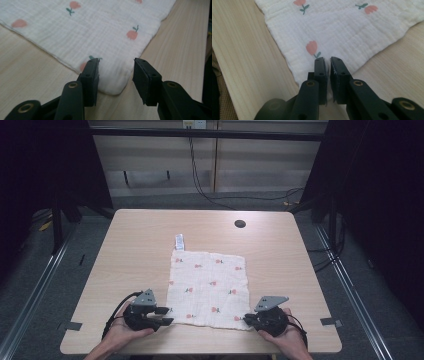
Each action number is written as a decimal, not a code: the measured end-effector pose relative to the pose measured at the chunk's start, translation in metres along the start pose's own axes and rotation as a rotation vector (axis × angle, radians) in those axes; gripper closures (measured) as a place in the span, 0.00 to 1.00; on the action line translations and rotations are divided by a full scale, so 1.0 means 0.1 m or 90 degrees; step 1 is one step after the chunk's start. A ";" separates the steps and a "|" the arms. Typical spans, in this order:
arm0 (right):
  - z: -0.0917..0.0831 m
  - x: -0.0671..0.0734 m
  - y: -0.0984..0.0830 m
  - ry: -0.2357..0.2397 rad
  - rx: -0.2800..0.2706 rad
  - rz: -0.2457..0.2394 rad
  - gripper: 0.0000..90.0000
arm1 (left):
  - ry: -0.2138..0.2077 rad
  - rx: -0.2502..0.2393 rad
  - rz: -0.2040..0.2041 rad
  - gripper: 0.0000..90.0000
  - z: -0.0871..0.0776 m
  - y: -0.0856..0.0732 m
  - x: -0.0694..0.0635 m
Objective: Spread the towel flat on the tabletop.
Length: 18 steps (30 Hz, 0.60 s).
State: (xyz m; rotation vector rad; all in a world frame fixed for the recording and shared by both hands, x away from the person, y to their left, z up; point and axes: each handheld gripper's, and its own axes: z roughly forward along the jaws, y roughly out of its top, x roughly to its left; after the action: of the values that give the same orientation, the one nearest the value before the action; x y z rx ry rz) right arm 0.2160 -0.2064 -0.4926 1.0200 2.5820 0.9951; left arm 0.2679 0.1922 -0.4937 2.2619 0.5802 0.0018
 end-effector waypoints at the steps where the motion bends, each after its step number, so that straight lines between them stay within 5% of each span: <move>1: 0.00 0.00 0.00 0.000 0.000 0.000 0.94 | 0.001 0.013 0.008 0.62 0.02 0.00 0.00; 7: 0.00 -0.04 0.00 0.015 0.000 0.014 0.97 | 0.013 0.005 0.024 0.64 0.02 -0.04 -0.05; 12: 0.00 -0.03 0.00 0.011 0.004 0.018 0.97 | 0.044 0.016 0.049 0.89 0.01 -0.05 -0.11; 14: 0.00 -0.02 0.00 0.010 0.002 0.021 0.96 | 0.051 0.020 0.041 0.94 0.02 -0.03 -0.13; 18: -0.02 0.00 0.00 0.019 0.009 0.027 0.99 | 0.017 0.027 -0.001 0.98 -0.01 -0.04 -0.08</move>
State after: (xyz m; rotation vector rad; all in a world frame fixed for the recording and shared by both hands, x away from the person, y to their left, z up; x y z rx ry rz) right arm 0.2151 -0.2071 -0.4915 1.0763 2.6048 1.0119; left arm 0.2586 0.1923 -0.4945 2.3054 0.6013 0.0183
